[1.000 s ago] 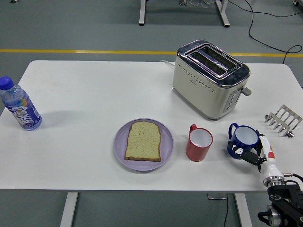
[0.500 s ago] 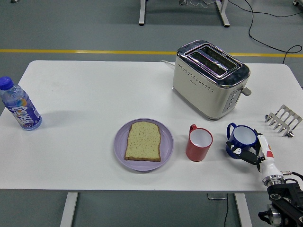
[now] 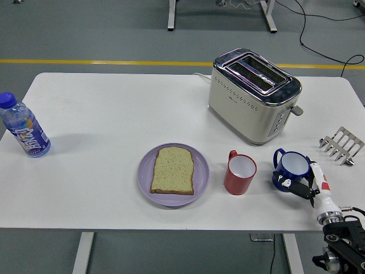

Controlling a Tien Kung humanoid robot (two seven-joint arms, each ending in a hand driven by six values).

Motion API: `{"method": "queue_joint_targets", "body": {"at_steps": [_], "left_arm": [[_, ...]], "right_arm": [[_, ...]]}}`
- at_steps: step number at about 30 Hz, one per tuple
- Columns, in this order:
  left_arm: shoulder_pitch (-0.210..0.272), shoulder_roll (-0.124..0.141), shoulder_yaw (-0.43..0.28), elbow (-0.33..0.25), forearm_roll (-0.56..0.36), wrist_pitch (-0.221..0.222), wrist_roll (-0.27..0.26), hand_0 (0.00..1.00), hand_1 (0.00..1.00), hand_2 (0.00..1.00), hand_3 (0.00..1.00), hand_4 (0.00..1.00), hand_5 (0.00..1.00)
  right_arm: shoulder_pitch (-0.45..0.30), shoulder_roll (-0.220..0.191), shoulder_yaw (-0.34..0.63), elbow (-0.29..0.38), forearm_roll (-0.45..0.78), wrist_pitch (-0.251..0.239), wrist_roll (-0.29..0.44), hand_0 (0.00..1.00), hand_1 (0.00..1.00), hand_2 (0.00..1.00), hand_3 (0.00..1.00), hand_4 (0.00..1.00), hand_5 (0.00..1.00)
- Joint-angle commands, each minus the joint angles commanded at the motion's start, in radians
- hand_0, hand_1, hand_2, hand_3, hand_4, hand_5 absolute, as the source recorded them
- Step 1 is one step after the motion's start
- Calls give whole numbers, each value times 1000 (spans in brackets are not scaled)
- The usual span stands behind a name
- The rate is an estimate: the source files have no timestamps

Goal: Pick up the cup,pour liquid into bread,place the cup on the desk

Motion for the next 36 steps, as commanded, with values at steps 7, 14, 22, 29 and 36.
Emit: {"method": "queue_joint_targets", "body": {"at_steps": [7, 14, 22, 29, 36], "left_arm": [[0, 1, 0, 0, -1, 0, -1, 690, 756, 773, 611, 396, 998], [0, 1, -1, 1, 0, -1, -1, 690, 756, 773, 611, 396, 998], [1, 0, -8, 1, 8, 2, 2, 690, 756, 773, 611, 396, 998], [2, -1, -16, 0, 21, 3, 6, 690, 756, 773, 611, 396, 998], [3, -2, -23, 0, 32, 5, 10, 690, 756, 773, 611, 396, 998]], "right_arm": [[-4, -1, 6, 1, -7, 6, -5, 646, 525, 662, 801, 828, 2], [-6, -1, 11, 1, -10, 7, -6, 679, 561, 702, 832, 839, 2], [-10, -2, 17, 1, -9, 3, -2, 708, 583, 735, 852, 848, 2], [-13, -4, 18, 3, -14, 19, 0, 787, 651, 801, 954, 860, 2], [-14, -4, 20, 2, -23, 38, -5, 852, 707, 868, 998, 870, 2]]}}
